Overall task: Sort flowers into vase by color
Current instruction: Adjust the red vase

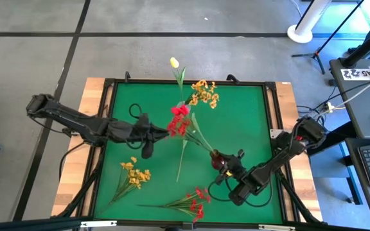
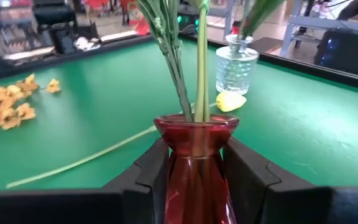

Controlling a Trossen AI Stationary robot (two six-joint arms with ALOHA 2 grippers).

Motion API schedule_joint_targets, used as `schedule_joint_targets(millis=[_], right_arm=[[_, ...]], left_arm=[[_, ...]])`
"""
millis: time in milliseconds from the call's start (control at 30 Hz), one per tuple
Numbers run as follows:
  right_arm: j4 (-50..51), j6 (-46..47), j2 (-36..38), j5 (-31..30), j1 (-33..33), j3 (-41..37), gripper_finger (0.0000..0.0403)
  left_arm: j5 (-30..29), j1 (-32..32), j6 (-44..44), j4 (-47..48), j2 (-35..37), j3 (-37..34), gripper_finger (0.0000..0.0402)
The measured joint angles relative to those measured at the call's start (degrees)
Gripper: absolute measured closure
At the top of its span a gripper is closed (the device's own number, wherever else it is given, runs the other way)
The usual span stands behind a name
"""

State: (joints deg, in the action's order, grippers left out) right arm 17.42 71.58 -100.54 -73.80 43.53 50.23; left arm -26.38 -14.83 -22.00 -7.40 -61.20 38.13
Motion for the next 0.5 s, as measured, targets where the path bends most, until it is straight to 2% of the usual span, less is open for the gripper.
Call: schedule_joint_targets(millis=[300, 500], right_arm=[[-8.9, 2.1, -3.8, -7.3, 0.0, -4.2, 0.0281], [-12.4, 2.3, -7.6, -13.3, 0.0, -4.2, 0.0281]], left_arm=[[0.0, -0.7, 1.9, -0.3, 8.1, 0.0, 0.0347], [0.0, -2.5, 2.7, -2.1, 9.2, 0.0, 0.0347]])
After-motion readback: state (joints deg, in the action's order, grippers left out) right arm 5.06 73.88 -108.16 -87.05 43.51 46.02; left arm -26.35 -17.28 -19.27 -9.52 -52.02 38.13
